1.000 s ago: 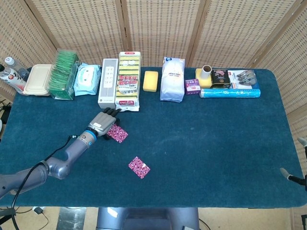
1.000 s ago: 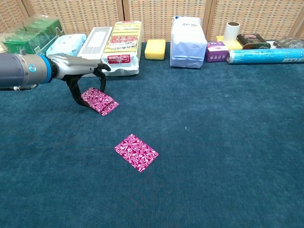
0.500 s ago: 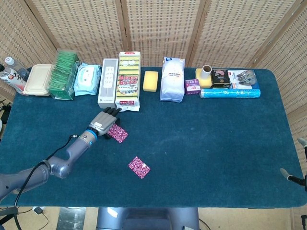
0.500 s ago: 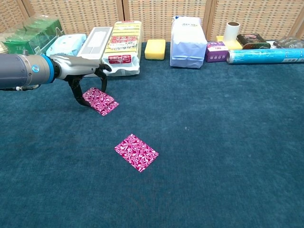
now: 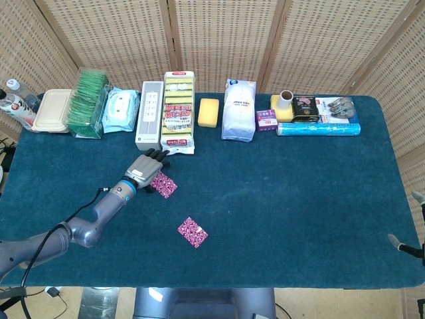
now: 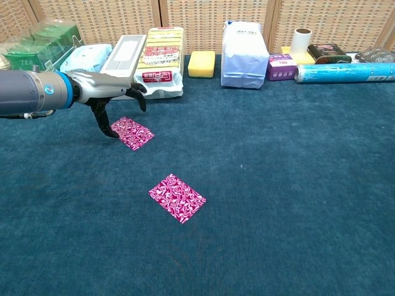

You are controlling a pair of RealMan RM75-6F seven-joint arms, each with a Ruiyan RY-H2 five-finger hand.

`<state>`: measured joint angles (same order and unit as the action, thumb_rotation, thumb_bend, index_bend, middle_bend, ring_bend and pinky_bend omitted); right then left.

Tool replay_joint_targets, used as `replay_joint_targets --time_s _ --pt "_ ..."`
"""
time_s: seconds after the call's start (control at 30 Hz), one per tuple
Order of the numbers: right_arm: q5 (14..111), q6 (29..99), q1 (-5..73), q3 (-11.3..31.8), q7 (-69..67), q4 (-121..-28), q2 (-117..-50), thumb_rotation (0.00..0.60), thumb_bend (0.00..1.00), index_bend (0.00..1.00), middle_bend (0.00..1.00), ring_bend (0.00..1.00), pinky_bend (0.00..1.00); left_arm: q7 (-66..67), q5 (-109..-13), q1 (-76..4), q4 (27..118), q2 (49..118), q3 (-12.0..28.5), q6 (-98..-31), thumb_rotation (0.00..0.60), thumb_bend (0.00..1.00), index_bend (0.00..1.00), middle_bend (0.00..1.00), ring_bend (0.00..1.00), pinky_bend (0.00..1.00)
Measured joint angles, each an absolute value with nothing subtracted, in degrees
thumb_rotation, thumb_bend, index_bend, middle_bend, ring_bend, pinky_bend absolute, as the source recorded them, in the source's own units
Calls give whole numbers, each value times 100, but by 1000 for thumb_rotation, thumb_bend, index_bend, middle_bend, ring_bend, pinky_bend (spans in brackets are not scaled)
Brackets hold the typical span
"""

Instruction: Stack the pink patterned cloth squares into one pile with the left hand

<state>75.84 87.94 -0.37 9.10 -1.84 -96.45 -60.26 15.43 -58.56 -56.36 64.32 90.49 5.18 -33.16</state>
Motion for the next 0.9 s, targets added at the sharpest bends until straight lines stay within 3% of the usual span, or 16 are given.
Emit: replay_joint_targets --time_s 0.17,0.63,0.9 --pt "7588 8807 -47 913 -206 -9653 -6014 600 40 137 54 0 0 1502 -5835 -5625 6526 9015 550 -3350 600 197 88 0 0 31" --pt "7621 8818 -80 910 -344 -9673 -5955 600 41 136 54 0 0 1240 -6033 -5405 7731 8175 657 -3727 600 195 71 0 0 31" --pt "7597 8749 -61 906 -365 -9665 -5944 600 41 137 54 0 0 1231 -6514 -5268 8623 7821 401 -3808 600 194 71 0 0 31"
